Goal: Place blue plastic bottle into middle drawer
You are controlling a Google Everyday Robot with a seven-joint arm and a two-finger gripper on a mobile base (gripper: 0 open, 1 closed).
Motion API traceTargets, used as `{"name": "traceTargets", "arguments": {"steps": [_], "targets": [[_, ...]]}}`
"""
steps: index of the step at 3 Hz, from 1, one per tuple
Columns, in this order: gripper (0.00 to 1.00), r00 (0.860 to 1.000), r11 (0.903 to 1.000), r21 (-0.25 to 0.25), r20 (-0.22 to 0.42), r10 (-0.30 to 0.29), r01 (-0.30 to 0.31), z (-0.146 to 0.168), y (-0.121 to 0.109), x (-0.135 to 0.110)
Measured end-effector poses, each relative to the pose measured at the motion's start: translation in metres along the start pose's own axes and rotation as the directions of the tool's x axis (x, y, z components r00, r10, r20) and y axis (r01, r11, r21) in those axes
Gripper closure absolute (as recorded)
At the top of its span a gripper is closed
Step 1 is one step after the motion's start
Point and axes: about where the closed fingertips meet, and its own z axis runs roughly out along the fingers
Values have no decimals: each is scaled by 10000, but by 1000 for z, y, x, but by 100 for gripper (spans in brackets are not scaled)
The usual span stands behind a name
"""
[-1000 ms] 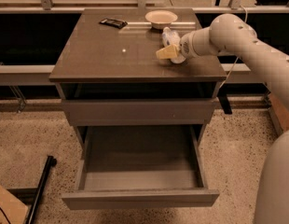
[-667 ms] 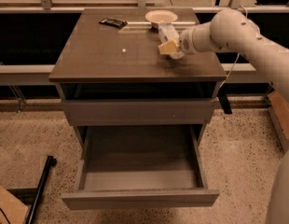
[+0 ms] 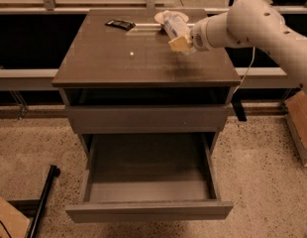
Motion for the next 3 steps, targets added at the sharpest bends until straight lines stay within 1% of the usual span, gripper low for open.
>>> {"name": "traceTargets", "arguments": {"steps": [1,2,3], "targets": [[100,9906,9900,-473,-259,-1343,1330,-31,10,-9],[100,9524,9506,-1489,-993,-2884,2723,-59,22,7],[100,9199,9039,-2963,-1489,-3628,3085,-82,38,43]]}}
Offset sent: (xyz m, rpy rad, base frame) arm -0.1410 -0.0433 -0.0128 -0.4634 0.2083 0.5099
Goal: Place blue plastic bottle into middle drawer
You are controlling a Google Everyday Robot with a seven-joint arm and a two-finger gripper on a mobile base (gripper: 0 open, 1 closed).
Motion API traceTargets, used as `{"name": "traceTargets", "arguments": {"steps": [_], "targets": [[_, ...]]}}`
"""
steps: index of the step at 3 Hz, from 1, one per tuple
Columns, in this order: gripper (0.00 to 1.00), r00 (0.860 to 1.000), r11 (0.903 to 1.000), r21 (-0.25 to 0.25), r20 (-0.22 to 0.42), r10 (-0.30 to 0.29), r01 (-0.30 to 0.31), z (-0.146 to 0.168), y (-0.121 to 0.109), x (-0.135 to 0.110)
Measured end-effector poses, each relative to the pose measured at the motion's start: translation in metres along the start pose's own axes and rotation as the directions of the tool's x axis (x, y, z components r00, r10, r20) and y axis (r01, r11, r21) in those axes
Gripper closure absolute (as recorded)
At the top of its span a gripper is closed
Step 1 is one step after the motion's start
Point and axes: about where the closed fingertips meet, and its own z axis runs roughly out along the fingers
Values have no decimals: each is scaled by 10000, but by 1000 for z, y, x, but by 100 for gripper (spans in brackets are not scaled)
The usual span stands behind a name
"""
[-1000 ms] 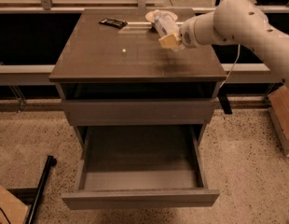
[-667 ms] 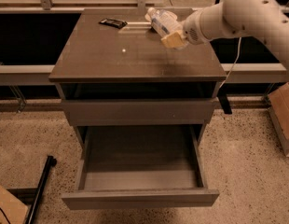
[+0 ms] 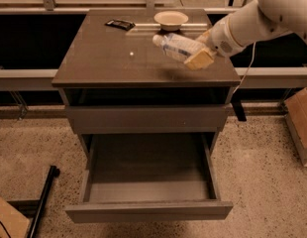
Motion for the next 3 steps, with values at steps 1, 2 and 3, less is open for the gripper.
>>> {"name": "traceTargets", "arguments": {"steps": [1,2,3], "targets": [[100,9998,9873,-1579,-26,-188,181,-7,21,29],[100,9991,9675,-2518,-300,-292,208,-10,43,39],[100,9932,9624,-2472,21,-1160,1129,-2,45,13]]}}
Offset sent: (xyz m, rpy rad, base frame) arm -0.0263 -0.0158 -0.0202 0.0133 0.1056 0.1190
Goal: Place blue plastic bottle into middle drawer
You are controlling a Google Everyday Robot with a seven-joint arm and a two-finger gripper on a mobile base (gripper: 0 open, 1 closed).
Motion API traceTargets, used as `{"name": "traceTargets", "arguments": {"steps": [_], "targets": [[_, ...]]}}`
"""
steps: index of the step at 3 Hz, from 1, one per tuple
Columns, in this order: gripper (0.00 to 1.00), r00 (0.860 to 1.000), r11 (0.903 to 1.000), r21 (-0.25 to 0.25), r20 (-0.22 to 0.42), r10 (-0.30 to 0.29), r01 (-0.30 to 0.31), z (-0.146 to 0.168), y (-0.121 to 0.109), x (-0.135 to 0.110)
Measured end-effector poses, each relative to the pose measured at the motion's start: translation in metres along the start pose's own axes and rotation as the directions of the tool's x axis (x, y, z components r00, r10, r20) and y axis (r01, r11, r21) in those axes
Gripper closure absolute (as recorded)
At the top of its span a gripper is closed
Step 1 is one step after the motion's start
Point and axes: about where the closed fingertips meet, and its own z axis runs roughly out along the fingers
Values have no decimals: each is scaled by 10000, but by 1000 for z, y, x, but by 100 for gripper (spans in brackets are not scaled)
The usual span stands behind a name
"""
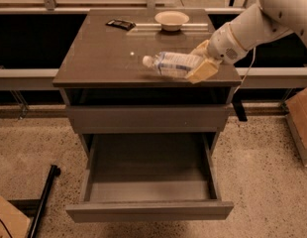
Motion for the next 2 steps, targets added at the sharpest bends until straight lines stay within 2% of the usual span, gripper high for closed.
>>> {"name": "traceTargets", "arguments": {"steps": [1,2], "targets": [[100,9963,9963,64,-139,-853,854,-3,16,-21],[100,9869,9876,129,-403,-1560,1566,-9,39,-34]]}}
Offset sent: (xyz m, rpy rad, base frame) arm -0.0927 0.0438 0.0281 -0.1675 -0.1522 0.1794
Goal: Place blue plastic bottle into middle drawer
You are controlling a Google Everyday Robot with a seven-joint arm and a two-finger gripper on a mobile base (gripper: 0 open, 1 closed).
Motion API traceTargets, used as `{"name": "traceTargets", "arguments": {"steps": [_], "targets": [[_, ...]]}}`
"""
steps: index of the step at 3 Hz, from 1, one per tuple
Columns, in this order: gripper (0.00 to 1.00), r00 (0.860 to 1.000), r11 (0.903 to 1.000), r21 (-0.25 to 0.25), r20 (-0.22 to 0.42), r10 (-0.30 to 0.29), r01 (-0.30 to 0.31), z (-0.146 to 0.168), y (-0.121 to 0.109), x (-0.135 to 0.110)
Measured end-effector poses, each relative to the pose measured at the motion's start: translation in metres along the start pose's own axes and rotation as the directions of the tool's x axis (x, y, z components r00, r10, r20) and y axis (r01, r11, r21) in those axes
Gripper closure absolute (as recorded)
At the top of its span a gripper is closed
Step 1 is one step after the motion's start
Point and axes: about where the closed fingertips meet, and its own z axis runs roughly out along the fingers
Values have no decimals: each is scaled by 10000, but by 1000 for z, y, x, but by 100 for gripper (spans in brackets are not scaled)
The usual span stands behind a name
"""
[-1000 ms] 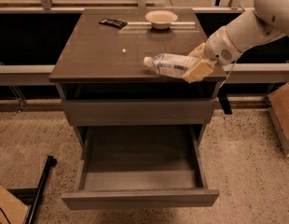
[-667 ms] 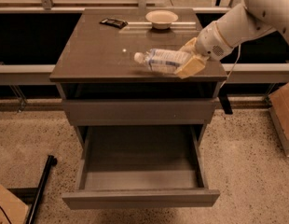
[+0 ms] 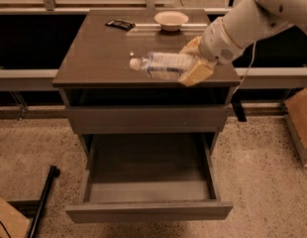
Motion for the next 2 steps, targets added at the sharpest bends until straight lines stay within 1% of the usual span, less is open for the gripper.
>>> {"name": "traceTargets", "arguments": {"steps": [1,2], "targets": [[100,9955,9958,-560,-572,-757,725,3,41,0],[100,9895,9920,-1250,-1400,-351,175,19,71,40]]}}
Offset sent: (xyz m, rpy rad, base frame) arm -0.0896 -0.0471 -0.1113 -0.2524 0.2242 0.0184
